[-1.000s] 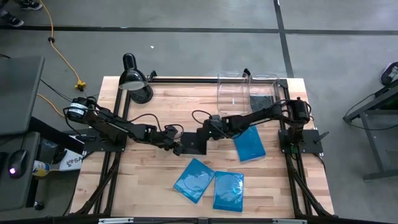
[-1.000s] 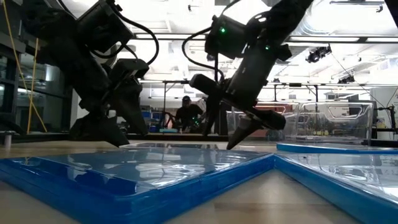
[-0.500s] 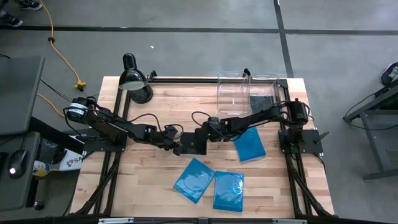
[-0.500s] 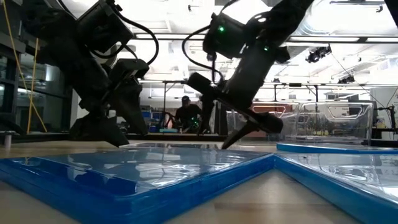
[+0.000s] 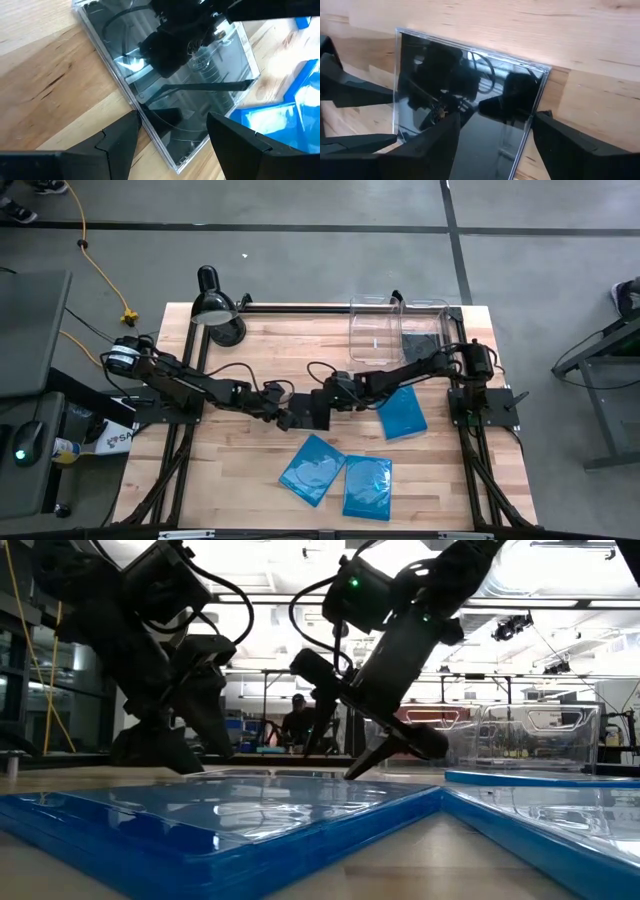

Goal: Pick & place jewel cases by type
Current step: Put the black CD case into the right transparent bin

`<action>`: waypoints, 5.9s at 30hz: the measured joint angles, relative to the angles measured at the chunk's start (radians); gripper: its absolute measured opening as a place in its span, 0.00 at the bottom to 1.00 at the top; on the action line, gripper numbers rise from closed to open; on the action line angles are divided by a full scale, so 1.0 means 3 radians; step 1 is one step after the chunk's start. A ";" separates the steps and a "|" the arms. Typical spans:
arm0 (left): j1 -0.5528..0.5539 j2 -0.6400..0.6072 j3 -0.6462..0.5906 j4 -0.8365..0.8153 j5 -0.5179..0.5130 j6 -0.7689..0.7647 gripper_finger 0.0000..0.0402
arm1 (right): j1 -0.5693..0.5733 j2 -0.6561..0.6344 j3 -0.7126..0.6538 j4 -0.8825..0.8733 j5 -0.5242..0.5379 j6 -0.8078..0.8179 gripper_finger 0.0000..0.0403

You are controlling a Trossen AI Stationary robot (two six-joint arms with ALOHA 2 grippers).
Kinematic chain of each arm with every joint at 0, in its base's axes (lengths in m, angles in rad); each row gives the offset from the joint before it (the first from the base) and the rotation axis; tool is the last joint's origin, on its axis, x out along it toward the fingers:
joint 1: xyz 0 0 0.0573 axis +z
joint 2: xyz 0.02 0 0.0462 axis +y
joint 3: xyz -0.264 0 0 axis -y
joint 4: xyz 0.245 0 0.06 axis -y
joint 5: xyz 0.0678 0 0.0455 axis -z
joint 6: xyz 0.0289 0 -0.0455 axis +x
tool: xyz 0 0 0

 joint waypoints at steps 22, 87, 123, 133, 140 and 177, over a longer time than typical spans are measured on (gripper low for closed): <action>-0.0001 -0.0005 0.0010 -0.0343 -0.0012 0.0258 0.59 | 0.0037 -0.0179 -0.0016 0.0322 0.0210 -0.0382 0.61; -0.0018 0.0014 -0.0003 0.0437 -0.0217 0.0409 0.59 | 0.0105 -0.0497 0.0003 0.0909 0.0102 -0.0778 0.54; -0.0022 0.0003 0.0003 0.0652 -0.0337 0.0194 0.59 | -0.0553 -0.0509 0.0003 -0.0788 0.0008 -0.2015 0.54; -0.0022 0.0256 0.0006 0.0694 -0.0457 -0.0032 0.59 | -0.0404 -0.0509 0.0004 -0.0944 0.0157 -0.1992 0.54; -0.0022 0.0431 0.0027 0.0966 -0.0541 -0.0044 0.59 | -0.0222 -0.0509 0.0004 -0.0942 0.0196 -0.1811 0.54; -0.0143 0.0184 0.0097 0.0481 0.0192 0.0376 0.59 | 0.0367 -0.0507 0.0004 -0.0674 0.0704 -0.1069 0.54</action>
